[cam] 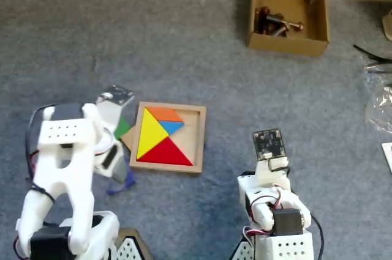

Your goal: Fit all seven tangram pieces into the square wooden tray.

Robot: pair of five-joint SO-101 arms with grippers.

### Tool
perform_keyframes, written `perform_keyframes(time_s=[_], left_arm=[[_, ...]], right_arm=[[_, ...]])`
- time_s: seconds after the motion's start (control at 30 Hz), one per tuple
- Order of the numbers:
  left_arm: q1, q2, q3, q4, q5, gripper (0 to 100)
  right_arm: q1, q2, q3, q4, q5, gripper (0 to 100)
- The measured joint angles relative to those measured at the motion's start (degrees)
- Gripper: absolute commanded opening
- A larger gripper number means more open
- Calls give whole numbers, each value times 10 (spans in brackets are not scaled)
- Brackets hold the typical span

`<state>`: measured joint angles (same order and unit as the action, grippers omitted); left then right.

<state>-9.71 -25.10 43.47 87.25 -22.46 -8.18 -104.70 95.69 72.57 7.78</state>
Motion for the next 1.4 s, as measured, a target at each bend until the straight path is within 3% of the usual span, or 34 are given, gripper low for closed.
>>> perform_keyframes(time_s=[0.2, 0.5, 1.4], left_arm=[[56, 0, 3, -18, 39, 267], [56, 0, 77, -131, 42, 267], [55, 4, 167, -229, 58, 266]], right_arm=[[0, 0, 0, 0, 0, 5], [0, 0, 0, 0, 0, 5], [0, 0, 0, 0, 0, 5]])
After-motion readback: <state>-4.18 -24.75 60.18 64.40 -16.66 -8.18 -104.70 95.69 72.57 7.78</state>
